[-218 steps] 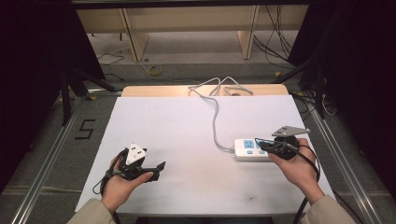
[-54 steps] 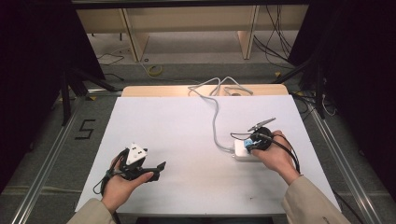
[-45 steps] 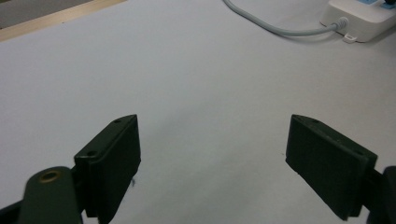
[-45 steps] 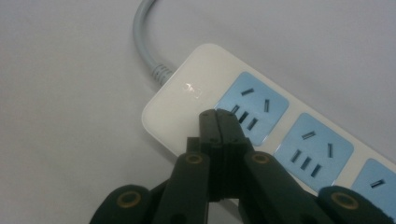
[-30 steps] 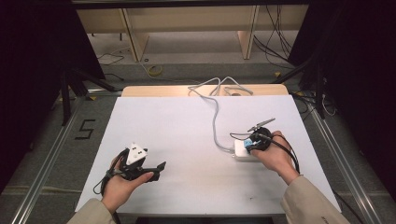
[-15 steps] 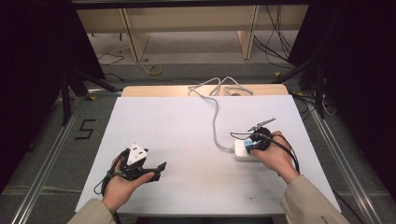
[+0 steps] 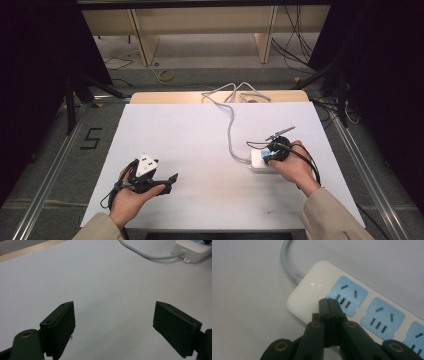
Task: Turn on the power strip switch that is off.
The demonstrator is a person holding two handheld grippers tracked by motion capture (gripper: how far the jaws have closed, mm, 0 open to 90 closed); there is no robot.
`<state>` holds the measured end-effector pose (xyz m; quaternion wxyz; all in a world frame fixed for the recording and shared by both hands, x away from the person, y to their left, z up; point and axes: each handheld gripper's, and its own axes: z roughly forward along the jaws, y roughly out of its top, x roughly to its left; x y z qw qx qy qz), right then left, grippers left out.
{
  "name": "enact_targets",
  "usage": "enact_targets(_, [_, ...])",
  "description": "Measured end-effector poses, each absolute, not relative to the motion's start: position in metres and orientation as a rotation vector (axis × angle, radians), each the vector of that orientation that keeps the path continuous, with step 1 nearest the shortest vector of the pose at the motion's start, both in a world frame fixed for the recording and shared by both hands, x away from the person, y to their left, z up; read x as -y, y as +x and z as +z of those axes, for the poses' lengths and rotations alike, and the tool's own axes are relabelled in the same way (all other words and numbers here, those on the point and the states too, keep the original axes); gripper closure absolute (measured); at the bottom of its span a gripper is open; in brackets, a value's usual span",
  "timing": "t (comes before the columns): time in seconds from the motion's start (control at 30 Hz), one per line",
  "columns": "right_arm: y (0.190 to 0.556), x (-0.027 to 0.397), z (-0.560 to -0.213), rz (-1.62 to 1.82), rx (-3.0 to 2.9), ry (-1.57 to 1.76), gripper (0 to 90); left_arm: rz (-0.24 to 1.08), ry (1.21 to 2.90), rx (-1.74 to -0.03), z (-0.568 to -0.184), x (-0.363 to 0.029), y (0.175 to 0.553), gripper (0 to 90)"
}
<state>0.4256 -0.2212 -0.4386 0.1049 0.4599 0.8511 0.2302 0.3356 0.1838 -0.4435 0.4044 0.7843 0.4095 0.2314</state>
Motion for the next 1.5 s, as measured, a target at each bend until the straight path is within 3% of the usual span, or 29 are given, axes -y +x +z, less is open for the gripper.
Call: enact_targets(1.5, [0.4257,0.2206,-0.4414,0.713,-2.505,1.378,90.0,0.586,1.981,-1.034,-0.4434,-0.1834,0.3355,17.8])
